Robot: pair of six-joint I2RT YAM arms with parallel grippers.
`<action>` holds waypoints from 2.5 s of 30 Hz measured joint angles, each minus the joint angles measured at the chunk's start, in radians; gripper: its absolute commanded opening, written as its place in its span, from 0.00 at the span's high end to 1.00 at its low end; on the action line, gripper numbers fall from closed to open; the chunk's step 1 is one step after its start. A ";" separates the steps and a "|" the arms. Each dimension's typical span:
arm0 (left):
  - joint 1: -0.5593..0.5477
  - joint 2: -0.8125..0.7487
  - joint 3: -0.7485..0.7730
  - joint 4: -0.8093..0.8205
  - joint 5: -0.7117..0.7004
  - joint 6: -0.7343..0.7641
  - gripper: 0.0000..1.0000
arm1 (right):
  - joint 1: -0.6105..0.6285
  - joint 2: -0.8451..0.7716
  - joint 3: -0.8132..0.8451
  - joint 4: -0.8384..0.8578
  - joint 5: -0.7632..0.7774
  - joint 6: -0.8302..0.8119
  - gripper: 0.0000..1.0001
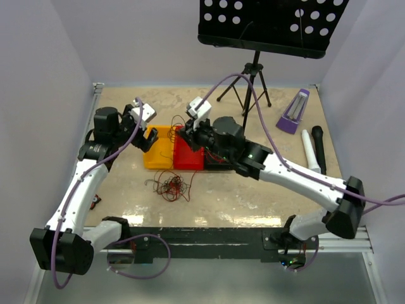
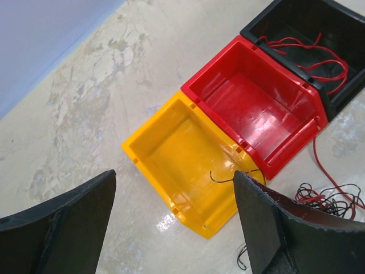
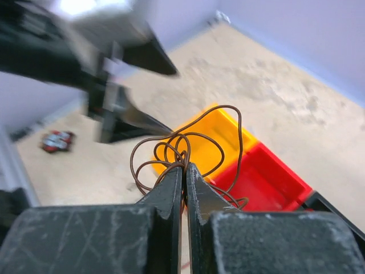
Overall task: Untangle the cables
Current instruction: Place the cable in the bin, then untie the cable.
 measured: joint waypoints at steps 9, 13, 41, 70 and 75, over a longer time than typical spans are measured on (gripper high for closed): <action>0.033 0.001 -0.005 0.034 -0.048 -0.022 0.11 | -0.147 0.333 0.039 -0.025 0.006 -0.037 1.00; 0.033 0.000 -0.032 0.037 -0.034 -0.019 0.11 | -0.167 0.446 0.105 -0.024 0.042 -0.036 0.87; 0.290 0.043 -0.063 0.056 0.108 -0.092 0.10 | 0.067 0.560 0.228 -0.045 0.133 -0.064 0.43; 0.182 0.071 -0.256 -0.303 0.282 0.503 0.11 | 0.245 0.323 -0.446 0.198 0.081 0.307 0.65; 0.066 0.079 -0.259 -0.269 0.298 0.501 0.08 | 0.251 0.250 -0.518 0.216 0.076 0.344 0.67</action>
